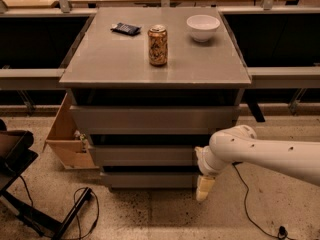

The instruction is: Open middle drawer

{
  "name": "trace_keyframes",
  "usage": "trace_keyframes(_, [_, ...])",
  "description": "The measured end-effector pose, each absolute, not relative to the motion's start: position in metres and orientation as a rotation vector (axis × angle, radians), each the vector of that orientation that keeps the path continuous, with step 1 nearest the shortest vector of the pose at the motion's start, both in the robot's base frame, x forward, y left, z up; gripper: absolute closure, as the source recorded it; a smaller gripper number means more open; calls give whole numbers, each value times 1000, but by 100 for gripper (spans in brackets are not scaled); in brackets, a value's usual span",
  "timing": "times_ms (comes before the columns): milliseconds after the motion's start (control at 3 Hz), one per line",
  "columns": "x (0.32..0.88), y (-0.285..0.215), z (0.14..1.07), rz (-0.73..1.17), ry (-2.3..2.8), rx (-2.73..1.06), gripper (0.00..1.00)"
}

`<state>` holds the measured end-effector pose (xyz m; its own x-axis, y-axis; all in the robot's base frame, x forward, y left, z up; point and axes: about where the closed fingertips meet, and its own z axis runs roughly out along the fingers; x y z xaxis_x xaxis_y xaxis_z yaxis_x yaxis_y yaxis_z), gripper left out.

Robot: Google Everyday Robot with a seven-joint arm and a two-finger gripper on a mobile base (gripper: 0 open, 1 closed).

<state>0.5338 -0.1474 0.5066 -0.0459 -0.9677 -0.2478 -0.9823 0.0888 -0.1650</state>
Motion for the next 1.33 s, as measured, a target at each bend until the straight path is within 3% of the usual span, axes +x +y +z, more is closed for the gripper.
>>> trace_keyframes(1333, [623,-154,438,18,2124,-1971,0])
